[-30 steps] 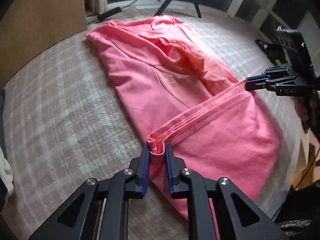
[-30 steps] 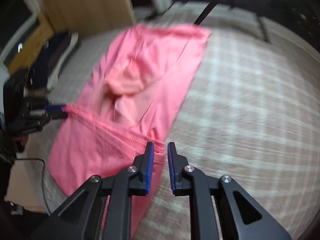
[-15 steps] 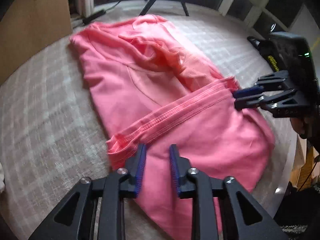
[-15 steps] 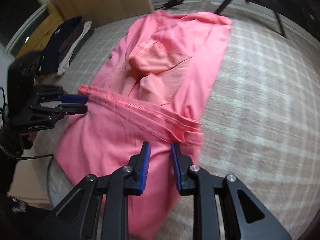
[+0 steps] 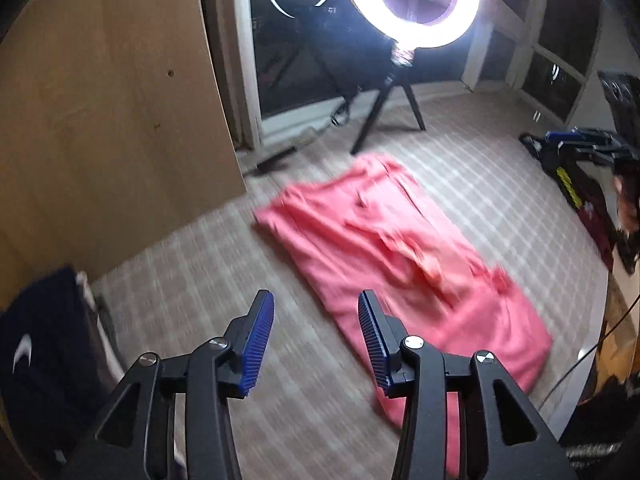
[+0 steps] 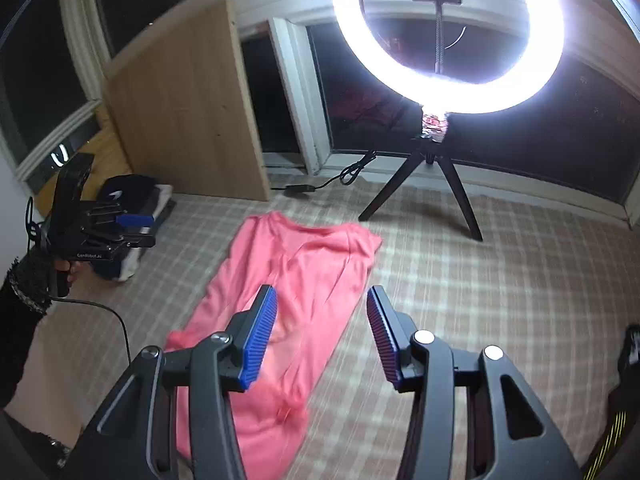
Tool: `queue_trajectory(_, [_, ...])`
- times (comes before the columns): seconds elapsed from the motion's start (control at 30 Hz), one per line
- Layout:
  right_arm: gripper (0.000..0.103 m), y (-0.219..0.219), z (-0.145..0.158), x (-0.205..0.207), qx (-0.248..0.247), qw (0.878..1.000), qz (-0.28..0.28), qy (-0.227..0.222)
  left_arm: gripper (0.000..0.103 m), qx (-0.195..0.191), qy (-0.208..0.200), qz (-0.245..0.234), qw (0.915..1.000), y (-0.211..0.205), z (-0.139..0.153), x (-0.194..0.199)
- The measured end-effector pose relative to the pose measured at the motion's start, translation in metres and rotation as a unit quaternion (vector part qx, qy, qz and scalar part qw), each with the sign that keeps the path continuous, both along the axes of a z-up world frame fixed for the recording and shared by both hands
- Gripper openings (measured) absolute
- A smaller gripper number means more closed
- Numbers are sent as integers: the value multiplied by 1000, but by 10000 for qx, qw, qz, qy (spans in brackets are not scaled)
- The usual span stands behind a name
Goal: Fold clothes
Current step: 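Move both open grippers over the pink shirt collar on the rug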
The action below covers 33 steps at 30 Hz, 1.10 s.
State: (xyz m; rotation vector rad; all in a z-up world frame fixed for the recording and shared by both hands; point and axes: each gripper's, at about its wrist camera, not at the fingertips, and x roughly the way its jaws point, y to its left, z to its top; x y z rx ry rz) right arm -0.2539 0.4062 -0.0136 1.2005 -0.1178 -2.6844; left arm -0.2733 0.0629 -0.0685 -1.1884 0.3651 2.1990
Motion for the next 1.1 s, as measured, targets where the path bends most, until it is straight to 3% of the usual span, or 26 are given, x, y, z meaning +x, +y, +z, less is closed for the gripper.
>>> queue_trajectory(0.13, [46,-5,-49,-55,295,9991,-129,-286,43,-135,-155,-100,9997,21,-34,-52])
queue_trajectory(0.3, [46,12,-110,-120,276,9960,-353,-770,43,-369,-274,-344,9983,47,-84,-109])
queue_trajectory(0.47, [46,15,-144,-161,347,9949,-236,-920,43,-494,-327,-581,9966,65,-122,-149])
queue_trajectory(0.67, [46,8,-161,-184,553,9943,85,-908,44,-441,-378,-768,9954,71,-138,-161])
queue_trajectory(0.97, [46,5,-166,-192,673,9929,450,-877,44,-628,-217,-1099,9917,86,-133,-162])
queue_trajectory(1.1, [41,2,-165,-192,756,9913,630,-870,36,-619,-212,-1246,9900,89,-133,-158])
